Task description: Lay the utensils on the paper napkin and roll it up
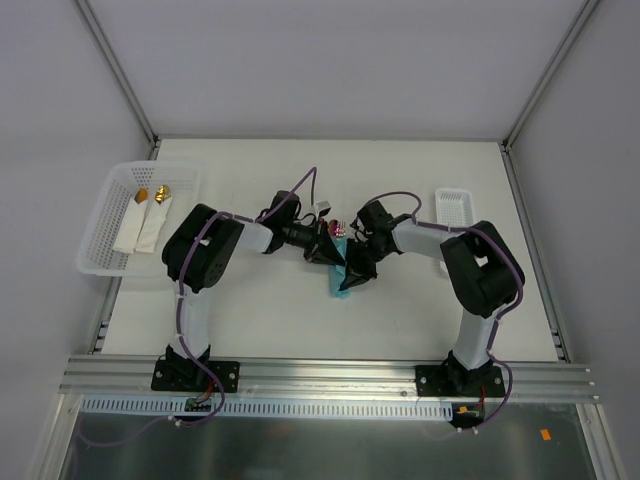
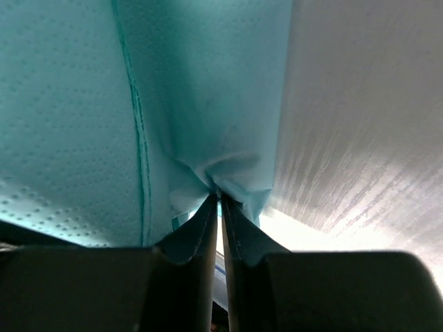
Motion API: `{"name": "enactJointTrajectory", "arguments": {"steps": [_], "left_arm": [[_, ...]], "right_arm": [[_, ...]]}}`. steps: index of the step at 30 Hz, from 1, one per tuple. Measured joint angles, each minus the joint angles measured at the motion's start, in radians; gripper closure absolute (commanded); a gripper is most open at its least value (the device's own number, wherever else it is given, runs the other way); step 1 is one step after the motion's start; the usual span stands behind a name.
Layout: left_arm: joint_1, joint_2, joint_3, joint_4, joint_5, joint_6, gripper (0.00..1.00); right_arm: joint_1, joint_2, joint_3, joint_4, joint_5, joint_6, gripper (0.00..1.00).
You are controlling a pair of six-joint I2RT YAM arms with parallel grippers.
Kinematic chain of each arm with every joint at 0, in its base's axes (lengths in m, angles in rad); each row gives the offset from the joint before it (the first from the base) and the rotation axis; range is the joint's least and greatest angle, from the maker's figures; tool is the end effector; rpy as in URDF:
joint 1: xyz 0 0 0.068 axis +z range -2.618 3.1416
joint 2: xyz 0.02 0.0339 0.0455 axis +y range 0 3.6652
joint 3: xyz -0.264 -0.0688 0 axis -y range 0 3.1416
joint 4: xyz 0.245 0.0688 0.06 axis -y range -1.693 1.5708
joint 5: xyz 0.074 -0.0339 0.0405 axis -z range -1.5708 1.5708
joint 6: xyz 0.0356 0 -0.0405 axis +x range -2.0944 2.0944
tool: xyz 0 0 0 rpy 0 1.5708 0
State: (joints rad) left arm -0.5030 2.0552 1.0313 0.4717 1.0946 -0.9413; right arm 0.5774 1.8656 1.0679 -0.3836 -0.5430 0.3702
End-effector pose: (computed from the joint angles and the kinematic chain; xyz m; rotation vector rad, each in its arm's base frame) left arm 0.3339 -0.2198 0.1217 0.2668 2.4407 -1.9209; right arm 0.2836 0.2067 0.1360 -0.4560 2.8538 0.9745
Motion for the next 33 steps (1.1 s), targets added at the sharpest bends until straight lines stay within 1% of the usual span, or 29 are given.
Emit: {"name": "enactJointTrajectory", "arguments": {"steps": [10, 13, 18, 22, 25, 27, 28, 29, 32, 33], "left_arm": [[0.0, 0.081, -0.002, 0.068, 0.04, -0.077, 0.98], [-0.002, 0.122, 0.006, 0.068, -0.024, -0.074, 0.98], [-0.004, 0.124, 0.031, -0.005, -0.058, -0.048, 0.98], [-0.007, 0.12, 0.051, -0.079, -0.078, -0.015, 0.99], [-0.007, 0.119, 0.058, -0.103, -0.083, -0.004, 1.0], [-0.008, 0.119, 0.063, -0.118, -0.085, 0.002, 1.0], [-0.008, 0.118, 0.065, -0.124, -0.087, 0.004, 1.0], [-0.008, 0.118, 0.067, -0.132, -0.089, 0.008, 1.0], [-0.008, 0.117, 0.075, -0.148, -0.093, 0.016, 1.0], [-0.008, 0.117, 0.077, -0.153, -0.097, 0.019, 0.99]], "right_arm": [[-0.009, 0.0, 0.0, -0.019, 0.001, 0.008, 0.89], [-0.008, 0.0, 0.003, -0.022, 0.002, -0.002, 0.9], [-0.004, -0.001, 0.004, -0.022, 0.004, -0.013, 0.89], [-0.001, -0.008, 0.003, -0.02, 0.01, -0.016, 0.85], [0.007, -0.026, -0.001, -0.017, 0.034, -0.018, 0.77], [0.009, -0.047, -0.015, -0.016, 0.063, -0.024, 0.69], [0.007, -0.061, -0.028, -0.016, 0.076, -0.025, 0.65], [0.004, -0.073, -0.039, -0.018, 0.086, -0.025, 0.55], [-0.012, -0.13, -0.078, -0.028, 0.119, -0.035, 0.42], [-0.018, -0.148, -0.087, -0.033, 0.123, -0.037, 0.4]]}}
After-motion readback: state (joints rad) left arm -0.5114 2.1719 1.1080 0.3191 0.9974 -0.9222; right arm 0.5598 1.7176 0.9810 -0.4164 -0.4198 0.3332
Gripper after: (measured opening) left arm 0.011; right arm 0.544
